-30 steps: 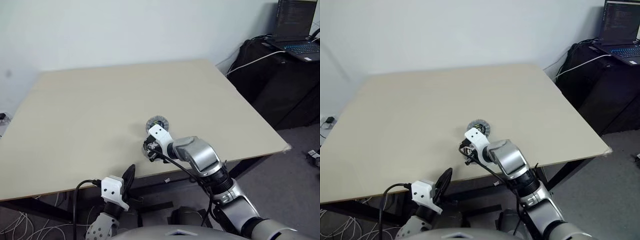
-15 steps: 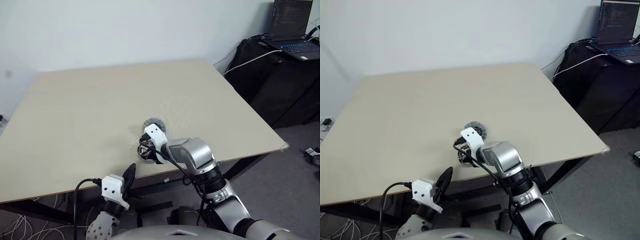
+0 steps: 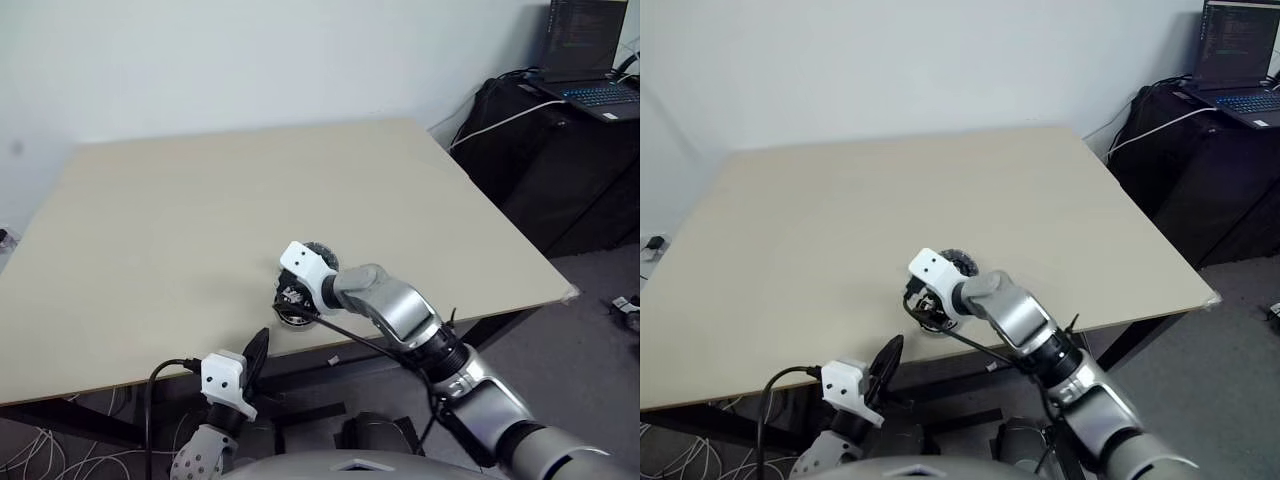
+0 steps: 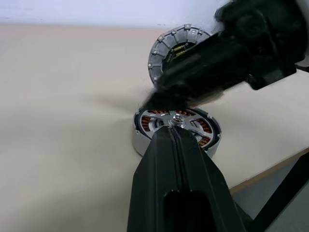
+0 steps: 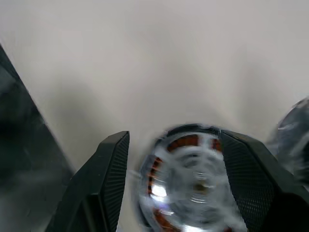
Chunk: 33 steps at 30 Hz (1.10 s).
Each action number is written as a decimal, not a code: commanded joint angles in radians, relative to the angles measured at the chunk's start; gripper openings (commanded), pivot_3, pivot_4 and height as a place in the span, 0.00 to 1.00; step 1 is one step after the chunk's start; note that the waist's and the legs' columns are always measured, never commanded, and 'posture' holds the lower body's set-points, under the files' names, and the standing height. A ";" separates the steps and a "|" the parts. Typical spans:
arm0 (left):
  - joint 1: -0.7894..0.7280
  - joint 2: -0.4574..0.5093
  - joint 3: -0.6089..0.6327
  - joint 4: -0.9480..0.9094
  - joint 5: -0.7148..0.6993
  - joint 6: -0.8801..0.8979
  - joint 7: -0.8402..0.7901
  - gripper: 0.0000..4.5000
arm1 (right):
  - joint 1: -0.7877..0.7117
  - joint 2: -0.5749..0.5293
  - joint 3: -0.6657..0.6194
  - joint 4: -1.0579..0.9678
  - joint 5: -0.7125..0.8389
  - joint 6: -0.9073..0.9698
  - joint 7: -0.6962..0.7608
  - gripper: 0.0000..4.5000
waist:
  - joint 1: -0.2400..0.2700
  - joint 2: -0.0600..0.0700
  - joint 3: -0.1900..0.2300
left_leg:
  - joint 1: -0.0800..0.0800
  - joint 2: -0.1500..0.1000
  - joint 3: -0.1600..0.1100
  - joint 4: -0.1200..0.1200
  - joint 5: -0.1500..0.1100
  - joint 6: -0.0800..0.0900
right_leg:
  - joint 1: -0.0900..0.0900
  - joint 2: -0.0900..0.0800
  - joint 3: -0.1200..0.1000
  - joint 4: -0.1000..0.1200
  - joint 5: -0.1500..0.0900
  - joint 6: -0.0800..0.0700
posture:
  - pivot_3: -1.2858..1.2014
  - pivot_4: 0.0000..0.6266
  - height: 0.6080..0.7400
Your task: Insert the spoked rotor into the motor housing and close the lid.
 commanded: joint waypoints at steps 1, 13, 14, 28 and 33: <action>-0.004 0.001 0.037 -0.034 -0.037 -0.013 0.001 0.00 | -0.020 -0.050 0.048 -0.032 -0.054 -0.153 0.049 0.70 | -0.001 0.000 0.000 | 0.000 0.000 0.000 0.000 0.000 0.000 | 0.000 0.000 0.000 0.000 0.000 0.000 | 0.52 0.00 1.00; -0.008 0.019 0.148 -0.060 -0.134 -0.001 -0.016 0.00 | -0.024 -0.211 0.129 -0.058 -0.139 -0.323 0.254 0.70 | 0.009 -0.003 0.002 | 0.000 0.000 0.000 0.000 0.000 0.000 | 0.000 0.000 0.000 0.000 0.000 0.000 | 0.52 0.00 1.00; -0.008 0.018 0.153 -0.059 -0.139 0.000 -0.018 0.00 | -0.026 -0.217 0.135 -0.058 -0.147 -0.325 0.268 0.70 | 0.009 -0.003 0.002 | 0.000 0.000 0.000 0.000 0.000 0.000 | 0.001 0.000 0.000 -0.001 0.000 0.000 | 0.52 0.00 1.00; -0.006 0.011 0.159 -0.045 -0.136 -0.001 -0.026 0.00 | -0.060 -0.191 0.158 0.083 -0.254 -0.367 0.343 0.34 | 0.016 -0.004 0.002 | 0.000 0.000 0.000 0.000 0.000 0.000 | 0.001 0.000 0.000 0.000 0.000 0.000 | 0.52 0.00 1.00; -0.002 0.005 0.156 -0.045 -0.132 -0.002 -0.025 0.00 | -0.064 -0.183 0.166 0.114 -0.280 -0.389 0.366 0.02 | 0.016 -0.004 0.002 | 0.001 0.000 0.000 0.000 0.000 0.000 | 0.001 0.000 0.000 0.000 0.000 0.000 | 0.52 0.00 1.00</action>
